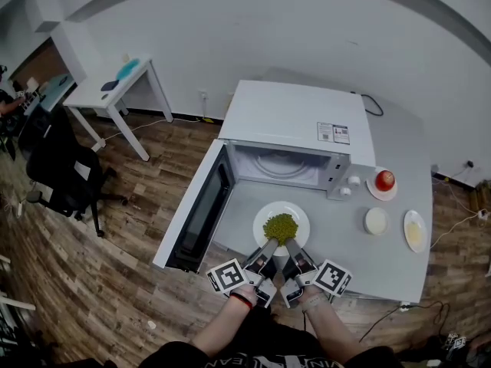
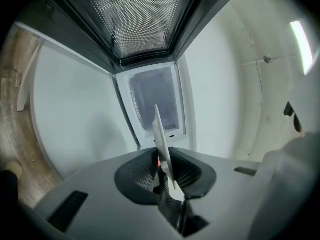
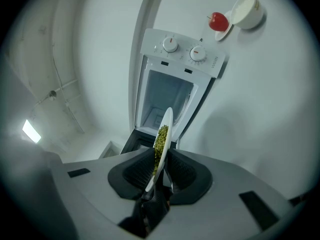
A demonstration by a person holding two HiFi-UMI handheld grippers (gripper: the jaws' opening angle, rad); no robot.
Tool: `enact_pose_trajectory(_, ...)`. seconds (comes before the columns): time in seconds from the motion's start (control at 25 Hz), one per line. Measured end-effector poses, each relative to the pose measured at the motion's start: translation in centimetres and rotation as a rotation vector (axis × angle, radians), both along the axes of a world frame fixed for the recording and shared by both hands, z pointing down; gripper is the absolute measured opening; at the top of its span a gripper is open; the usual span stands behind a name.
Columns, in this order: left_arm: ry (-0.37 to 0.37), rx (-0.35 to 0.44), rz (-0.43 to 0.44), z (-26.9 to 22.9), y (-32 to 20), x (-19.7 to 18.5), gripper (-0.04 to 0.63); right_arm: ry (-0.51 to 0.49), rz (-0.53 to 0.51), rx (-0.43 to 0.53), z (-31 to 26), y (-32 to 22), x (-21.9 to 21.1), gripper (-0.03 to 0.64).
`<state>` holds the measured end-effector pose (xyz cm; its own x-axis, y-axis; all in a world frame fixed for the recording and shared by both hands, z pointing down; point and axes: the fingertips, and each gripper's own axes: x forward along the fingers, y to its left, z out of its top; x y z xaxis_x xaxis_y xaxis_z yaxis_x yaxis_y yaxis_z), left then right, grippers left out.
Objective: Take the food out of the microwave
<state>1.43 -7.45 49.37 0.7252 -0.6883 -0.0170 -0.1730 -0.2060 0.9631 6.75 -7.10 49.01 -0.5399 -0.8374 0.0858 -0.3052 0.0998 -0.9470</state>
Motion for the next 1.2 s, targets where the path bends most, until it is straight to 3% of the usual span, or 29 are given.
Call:
enact_pose_trajectory(0.16,-0.003,0.016,0.004,-0.3,1.5,-0.1,0.066,-0.018,-0.010,0.012,-0.3,1.4,-0.4,0.078)
enact_pose_trajectory(0.32,0.003,0.012,-0.004,-0.5,3.2,-0.2,0.066,0.045,-0.011,-0.004,0.1,3.2,0.1,0.078)
enact_pose_trajectory(0.56,0.003,0.007,-0.010,-0.5,5.5,-0.2,0.066,-0.019,-0.019,0.013,-0.6,5.4,-0.4,0.078)
enact_pose_trajectory(0.84,0.009,0.007,-0.016,-0.7,8.1,-0.3,0.066,0.010,-0.025,0.022,-0.6,7.9,-0.2,0.078)
enact_pose_trajectory(0.96,0.084,-0.007,-0.013,-1.4,9.3,0.2,0.066,-0.018,-0.021,0.012,-0.7,9.0,-0.3,0.078)
enact_pose_trajectory(1.08,0.052,0.005,-0.014,-1.3,10.2,0.0,0.066,-0.031,-0.021,0.017,-0.9,10.0,-0.5,0.078)
enact_pose_trajectory(1.2,0.073,0.001,-0.017,-1.5,11.4,0.1,0.066,-0.032,-0.025,0.019,-1.0,11.1,-0.5,0.078)
